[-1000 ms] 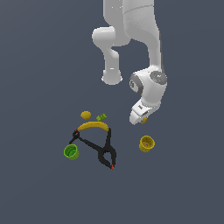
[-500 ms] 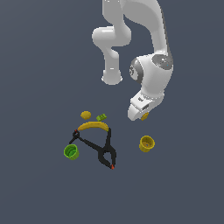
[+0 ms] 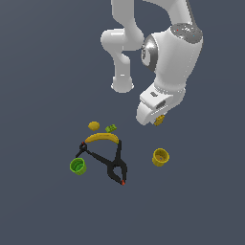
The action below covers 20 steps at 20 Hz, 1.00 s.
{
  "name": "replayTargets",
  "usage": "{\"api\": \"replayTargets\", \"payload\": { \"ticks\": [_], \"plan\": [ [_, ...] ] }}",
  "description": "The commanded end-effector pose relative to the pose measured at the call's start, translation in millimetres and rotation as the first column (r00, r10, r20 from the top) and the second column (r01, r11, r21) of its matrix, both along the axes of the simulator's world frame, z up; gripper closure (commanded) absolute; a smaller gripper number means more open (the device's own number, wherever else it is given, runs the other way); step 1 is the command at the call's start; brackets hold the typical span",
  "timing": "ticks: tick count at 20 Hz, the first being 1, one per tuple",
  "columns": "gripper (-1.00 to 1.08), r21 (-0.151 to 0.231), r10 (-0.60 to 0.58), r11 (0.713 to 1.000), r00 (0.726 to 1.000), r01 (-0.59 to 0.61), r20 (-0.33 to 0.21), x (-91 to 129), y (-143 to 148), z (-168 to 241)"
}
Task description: Pick up a designated object from a clutter of objects.
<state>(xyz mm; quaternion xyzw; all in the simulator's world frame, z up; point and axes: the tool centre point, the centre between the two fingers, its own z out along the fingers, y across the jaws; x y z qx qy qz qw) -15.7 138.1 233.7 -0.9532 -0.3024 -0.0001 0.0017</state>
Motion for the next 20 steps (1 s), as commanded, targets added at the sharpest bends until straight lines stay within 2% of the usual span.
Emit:
{"api": "replayTargets", "payload": {
  "ticks": [1, 11, 20],
  "plan": [
    [1.08, 0.0, 0.0, 1.0, 1.0, 0.0, -0.001, 9, -6, 24],
    [1.08, -0.002, -0.001, 1.0, 1.0, 0.001, 0.0, 44, -29, 108],
    [1.08, -0.003, -0.002, 1.0, 1.0, 0.002, 0.001, 62, -38, 144]
  ]
}}
